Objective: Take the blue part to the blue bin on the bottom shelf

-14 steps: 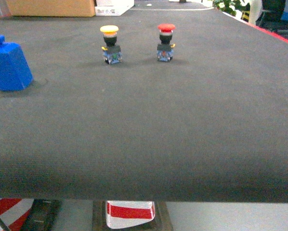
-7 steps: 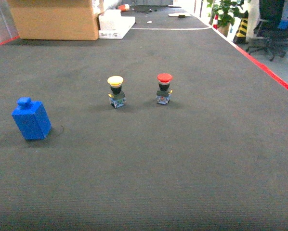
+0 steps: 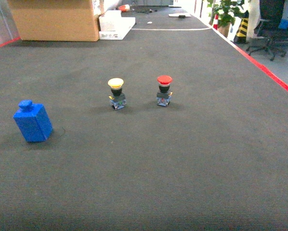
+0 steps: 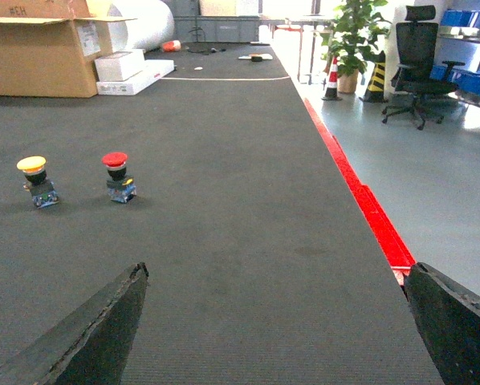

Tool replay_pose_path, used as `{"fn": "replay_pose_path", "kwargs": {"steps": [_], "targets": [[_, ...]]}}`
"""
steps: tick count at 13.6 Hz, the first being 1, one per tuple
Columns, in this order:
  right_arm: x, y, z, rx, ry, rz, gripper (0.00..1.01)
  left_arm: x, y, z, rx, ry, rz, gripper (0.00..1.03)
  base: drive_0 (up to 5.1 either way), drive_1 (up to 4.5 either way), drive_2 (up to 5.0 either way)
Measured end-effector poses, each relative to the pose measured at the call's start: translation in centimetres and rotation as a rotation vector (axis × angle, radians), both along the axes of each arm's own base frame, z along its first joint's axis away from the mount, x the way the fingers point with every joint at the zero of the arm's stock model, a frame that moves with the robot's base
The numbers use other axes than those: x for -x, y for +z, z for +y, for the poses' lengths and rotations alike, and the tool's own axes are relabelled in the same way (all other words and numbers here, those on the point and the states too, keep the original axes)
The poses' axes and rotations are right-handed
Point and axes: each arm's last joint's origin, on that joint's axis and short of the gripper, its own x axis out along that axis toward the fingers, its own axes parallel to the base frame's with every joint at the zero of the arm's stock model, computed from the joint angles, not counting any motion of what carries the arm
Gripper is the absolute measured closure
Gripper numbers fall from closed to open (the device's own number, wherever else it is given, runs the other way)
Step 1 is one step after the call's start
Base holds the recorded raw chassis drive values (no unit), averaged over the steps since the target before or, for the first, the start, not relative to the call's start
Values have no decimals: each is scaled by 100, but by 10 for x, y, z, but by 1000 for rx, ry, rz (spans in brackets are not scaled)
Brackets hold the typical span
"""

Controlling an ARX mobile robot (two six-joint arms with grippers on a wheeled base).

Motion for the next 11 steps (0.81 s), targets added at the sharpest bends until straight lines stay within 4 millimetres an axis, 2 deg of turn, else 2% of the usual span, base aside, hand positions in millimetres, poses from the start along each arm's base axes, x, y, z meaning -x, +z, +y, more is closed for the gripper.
{"fn": "replay_pose_path", "kwargs": {"steps": [1,2,3,5,6,7,8,9,11], "targets": [[0,0,0,0,0,0,3,0,-1,0,2,4,14,5,0,0,0],[0,0,0,1,0,0,3,-6,-1,-2,25,60,226,5,0,0,0],[0,0,0,0,1,-2,3,-25,5,-4,30,62,279,5,0,0,0],[0,0,0,0,0,0,3,-70,21,-11,28,28,269,5,0,0,0],[0,0,0,0,0,-1,3,-103,34,-11,30,32,244,5,0,0,0],[0,0,0,0,0,0,3,-127,39,-11,28,43,238,5,0,0,0],[0,0,0,0,0,-1,3,-151,37,-11,10,60,253,5,0,0,0],[0,0,0,0,0,0,3,-155,36,-11,8,65,258,5,0,0,0],[0,0,0,0,0,0,3,-192,17,-10,-17,83,341,5,0,0,0]]}}
